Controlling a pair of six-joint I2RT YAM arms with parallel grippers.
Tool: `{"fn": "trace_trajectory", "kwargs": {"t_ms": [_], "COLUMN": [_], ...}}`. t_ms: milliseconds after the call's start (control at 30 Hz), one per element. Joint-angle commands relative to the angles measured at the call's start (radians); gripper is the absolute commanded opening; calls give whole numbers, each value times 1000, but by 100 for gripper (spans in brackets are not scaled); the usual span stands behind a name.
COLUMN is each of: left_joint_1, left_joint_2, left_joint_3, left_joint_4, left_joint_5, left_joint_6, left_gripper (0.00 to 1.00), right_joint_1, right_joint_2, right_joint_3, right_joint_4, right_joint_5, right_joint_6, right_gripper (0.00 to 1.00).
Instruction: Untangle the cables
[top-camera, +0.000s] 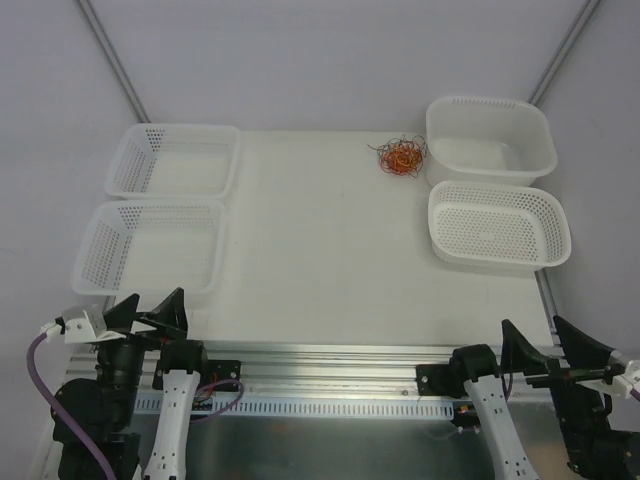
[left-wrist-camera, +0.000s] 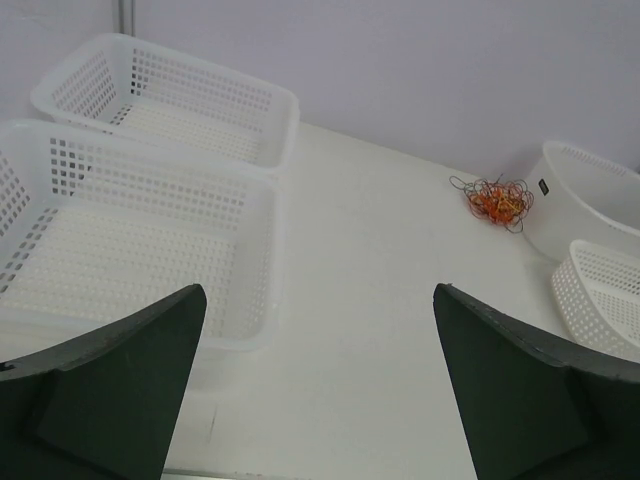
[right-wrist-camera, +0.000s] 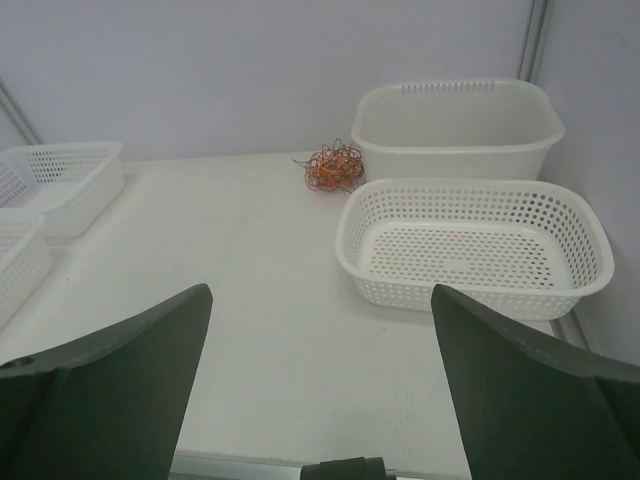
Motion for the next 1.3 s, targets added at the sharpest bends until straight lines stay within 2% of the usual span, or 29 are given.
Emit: {"fn": "trace_trajectory", "kwargs": {"t_ms": [0, 133, 233, 467, 567, 633, 733, 800, 833, 1067, 1167, 1267], "left_joint_1": [4, 4, 4, 4, 4, 4, 4, 4, 4, 6, 3, 4], "left_joint_2": [-169, -169, -166, -16, 111, 187, 364, 414, 447, 436, 381, 357], "left_joint_3": [-24, -79, -144, -223, -321, -352, -368, -366, -366, -493, -547, -537], "left_joint_4": [13, 13, 18, 84, 160, 222, 250, 253, 256, 421, 489, 498], "left_joint_5": [-21, 10, 28, 16, 42, 114, 189, 199, 196, 263, 288, 272], "left_joint_6": [-16, -31, -97, -172, -239, -256, -185, -140, -106, -51, -51, -34], "left_gripper": [99, 99, 99, 99, 99, 99, 99, 99, 99, 99, 99, 99], "right_joint_1": [-10, -11, -19, -21, -21, -21, -21, -19, -18, 38, 62, 76], "right_joint_2": [-136, -126, -75, 161, 305, 434, 627, 721, 829, 1256, 1373, 1532], "right_joint_3": [-21, -52, -78, -147, -165, -158, -112, -79, -44, 100, 126, 172], "right_joint_4": [15, 9, -16, 2, 62, 113, 186, 241, 261, 461, 611, 757], "right_joint_5": [-19, -74, -128, -117, -145, -127, -119, -154, -159, -110, -61, -47], "right_joint_6": [-12, 9, 22, 80, 83, 98, 103, 77, 68, -8, -31, -55], "right_gripper": [97, 97, 97, 97, 97, 97, 97, 97, 97, 97, 97, 98]}}
